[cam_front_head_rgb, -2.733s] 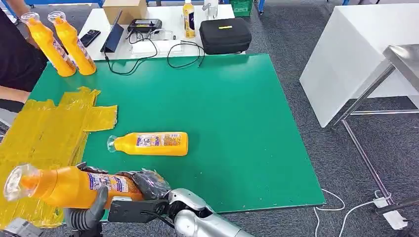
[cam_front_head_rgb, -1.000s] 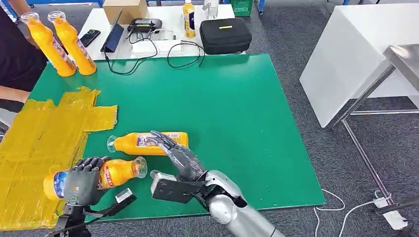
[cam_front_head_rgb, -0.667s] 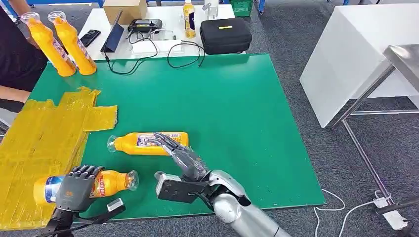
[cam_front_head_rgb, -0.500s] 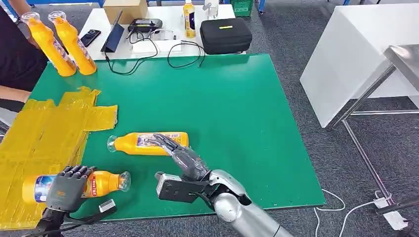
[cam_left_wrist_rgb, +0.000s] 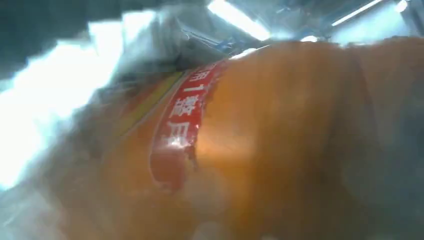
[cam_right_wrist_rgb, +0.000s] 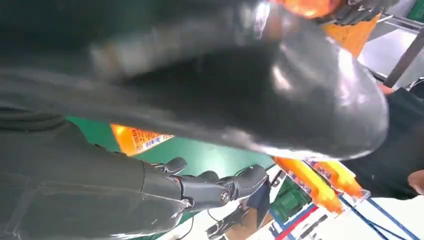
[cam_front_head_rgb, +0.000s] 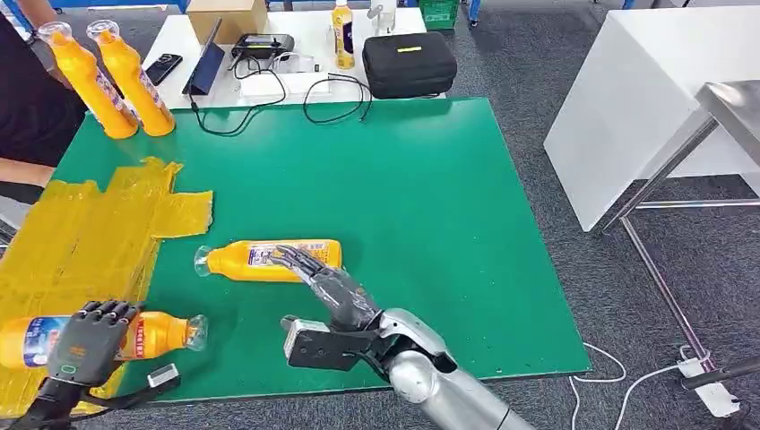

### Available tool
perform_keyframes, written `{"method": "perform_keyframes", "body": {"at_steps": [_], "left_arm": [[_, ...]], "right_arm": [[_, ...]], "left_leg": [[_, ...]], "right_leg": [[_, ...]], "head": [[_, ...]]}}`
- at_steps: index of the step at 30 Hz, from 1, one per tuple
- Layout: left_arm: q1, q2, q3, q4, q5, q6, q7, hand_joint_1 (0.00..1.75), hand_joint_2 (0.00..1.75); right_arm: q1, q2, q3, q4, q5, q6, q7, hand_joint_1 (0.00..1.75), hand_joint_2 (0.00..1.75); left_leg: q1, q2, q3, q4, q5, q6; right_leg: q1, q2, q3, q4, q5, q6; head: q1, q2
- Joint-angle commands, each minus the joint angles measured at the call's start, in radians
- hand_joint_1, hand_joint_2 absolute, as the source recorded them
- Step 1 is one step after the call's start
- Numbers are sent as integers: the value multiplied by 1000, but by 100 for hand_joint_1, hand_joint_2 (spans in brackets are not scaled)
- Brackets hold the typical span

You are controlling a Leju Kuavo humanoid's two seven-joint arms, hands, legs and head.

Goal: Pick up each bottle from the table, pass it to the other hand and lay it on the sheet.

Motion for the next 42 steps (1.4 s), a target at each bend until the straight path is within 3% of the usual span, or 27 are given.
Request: {"method": "perform_keyframes", "body": {"at_steps": [1, 17, 19, 20, 23, 25, 29, 32, 33, 39, 42], "left_arm": [[-95, 22, 11, 174, -40, -2, -7, 0, 0], [-106, 43, -43, 180, -39, -2, 35, 0, 0], [-82, 24, -8, 91, -20, -2, 37, 0, 0], [-43, -28, 71, -83, 15, -2, 36, 0, 0], [-88, -256, 348, -223, 276, -2, -255, 0, 0], [-82, -255, 263, -265, 676, -2, -255, 0, 0], [-83, -251, 261, -262, 680, -2, -255, 0, 0], [-54, -195, 130, -390, 1148, -69, -255, 0, 0], [-57, -198, 129, -435, 1228, -120, -255, 0, 0], [-187, -395, 322, -595, 1431, -557, -255, 0, 0], [-216, -437, 309, -607, 1421, -607, -255, 0, 0]], "right_arm": [[-42, -35, 42, 33, -4, 8, -8, 0, 0], [-38, -37, 37, 39, -4, 11, -11, 0, 0], [-36, -39, 35, 39, -4, 8, -13, 0, 0], [-36, -41, 33, 39, -5, 3, -12, 0, 0], [-34, -38, 26, 42, -8, -14, -4, 0, 0], [-51, -24, 28, 63, 21, -40, 20, 0, 0], [-59, -21, 25, 68, 20, -39, 19, 0, 0], [-75, -11, -2, 91, 46, -71, 48, 0, 0], [-88, -8, -12, 100, 50, -73, 55, 0, 175], [-303, 67, -126, 391, 162, -82, 103, 0, 175], [-384, 102, -144, 495, 214, -103, 132, 0, 175]], "left_leg": [[1, 0, 2, -1, 0, -1], [0, 0, 2, -1, 0, -1], [1, 0, 4, -3, 0, -2], [1, -1, 2, -1, 0, -1], [0, -4, 0, 0, 1, 0], [-1, -5, 1, -1, 1, 0], [1, 1, 3, -1, 0, -1], [0, 1, 2, -1, 0, -2], [0, -3, 0, 0, 0, -1], [1, -2, -1, 2, 1, -1], [0, -2, -2, 3, 2, -1]], "right_leg": [[0, -1, 3, -1, 0, 0], [0, -1, 3, -2, 0, 0], [1, -2, 5, -3, 0, -1], [1, -2, 3, -2, 0, -1], [0, -5, 2, -2, 0, 0], [-1, -6, 2, -3, 0, 1], [0, 0, 4, -3, 0, 0], [0, 0, 3, -2, 0, 0], [0, -2, 2, -2, 0, 0], [1, -3, 1, -1, 1, 0], [0, -2, 0, 0, 2, 0]], "head": [[0, 0], [0, 0], [0, 0], [0, 0], [0, 0], [0, 0], [0, 0], [1, 0], [1, 0], [0, 0], [0, 0]]}}
